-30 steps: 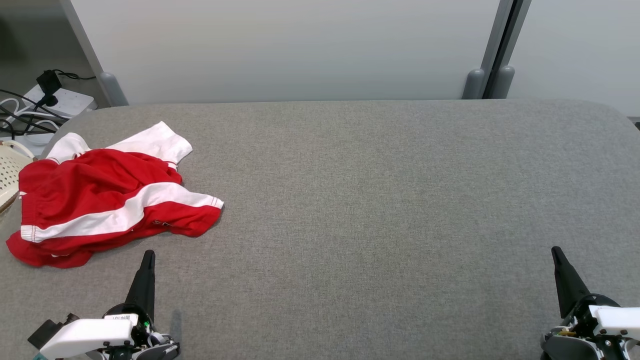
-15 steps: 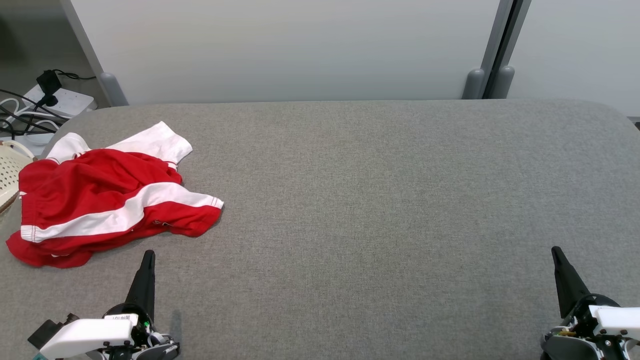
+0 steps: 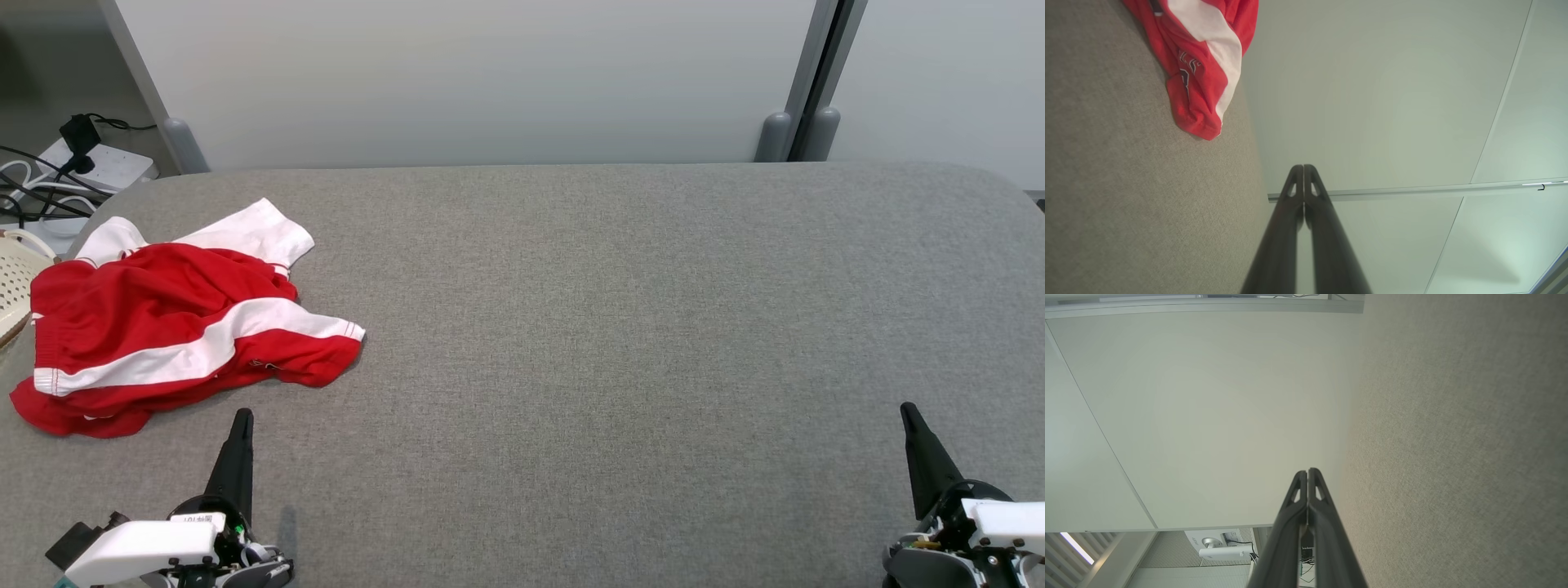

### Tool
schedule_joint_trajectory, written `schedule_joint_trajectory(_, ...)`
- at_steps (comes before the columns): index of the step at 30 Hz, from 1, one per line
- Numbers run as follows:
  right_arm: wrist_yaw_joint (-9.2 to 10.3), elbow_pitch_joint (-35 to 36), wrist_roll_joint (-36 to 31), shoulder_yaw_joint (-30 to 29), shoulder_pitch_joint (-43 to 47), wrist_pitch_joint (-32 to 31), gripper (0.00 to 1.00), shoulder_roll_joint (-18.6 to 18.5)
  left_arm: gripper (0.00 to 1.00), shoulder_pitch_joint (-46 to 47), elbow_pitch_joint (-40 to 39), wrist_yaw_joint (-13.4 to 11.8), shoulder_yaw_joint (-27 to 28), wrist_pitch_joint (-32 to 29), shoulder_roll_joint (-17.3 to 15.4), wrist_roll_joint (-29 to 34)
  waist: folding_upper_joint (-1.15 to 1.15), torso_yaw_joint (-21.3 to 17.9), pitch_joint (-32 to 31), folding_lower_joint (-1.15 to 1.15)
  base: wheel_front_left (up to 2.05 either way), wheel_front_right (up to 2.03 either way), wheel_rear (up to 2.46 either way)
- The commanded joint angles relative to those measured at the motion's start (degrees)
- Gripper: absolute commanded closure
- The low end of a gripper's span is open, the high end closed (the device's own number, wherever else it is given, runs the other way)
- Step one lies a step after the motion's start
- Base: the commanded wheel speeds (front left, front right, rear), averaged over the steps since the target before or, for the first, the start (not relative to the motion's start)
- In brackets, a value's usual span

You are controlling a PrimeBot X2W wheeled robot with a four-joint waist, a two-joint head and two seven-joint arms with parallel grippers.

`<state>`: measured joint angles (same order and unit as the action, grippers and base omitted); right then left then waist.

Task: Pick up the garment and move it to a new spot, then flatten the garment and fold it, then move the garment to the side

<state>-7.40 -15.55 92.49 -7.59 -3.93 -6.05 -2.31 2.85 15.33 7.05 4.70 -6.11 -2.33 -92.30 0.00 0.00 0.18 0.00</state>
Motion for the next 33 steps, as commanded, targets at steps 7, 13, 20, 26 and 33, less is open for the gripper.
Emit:
schedule_joint_trajectory(7,-0.09,1.53,-0.3,1.09,-2.25,-0.42,1.0,-0.56,1.0,3.33,-1.31,0.44,1.8,-0.35,-0.54,0.11,0.0,0.0,0.0,0.0,0.0,0.0,0.0)
schedule_joint_trajectory(13,-0.01,-1.57,0.01,0.26,1.05,0.02,0.0,0.48,0.0,-1.03,1.68,-0.07,-0.14,0.05,0.41,0.0,0.0,0.0,0.01,0.0,0.0,0.0,0.0)
schedule_joint_trajectory(20,-0.02,-1.34,-0.23,1.1,0.77,0.96,0.0,0.42,0.0,-0.69,1.17,-0.04,-1.14,1.16,0.35,-0.25,0.0,-0.12,-0.38,0.13,0.0,0.0,0.0)
schedule_joint_trajectory(26,-0.02,-1.44,-1.53,2.27,0.55,2.12,0.0,0.15,0.0,-0.7,0.62,-0.01,-2.03,2.21,0.24,0.49,0.0,-0.36,-0.65,0.0,0.0,0.0,0.0)
schedule_joint_trajectory(33,-0.02,-1.19,-5.69,3.59,-0.02,3.39,0.0,-0.18,0.0,-0.33,0.28,0.02,-2.06,3.42,0.17,5.59,0.0,-0.68,-0.91,0.0,0.0,0.0,0.0)
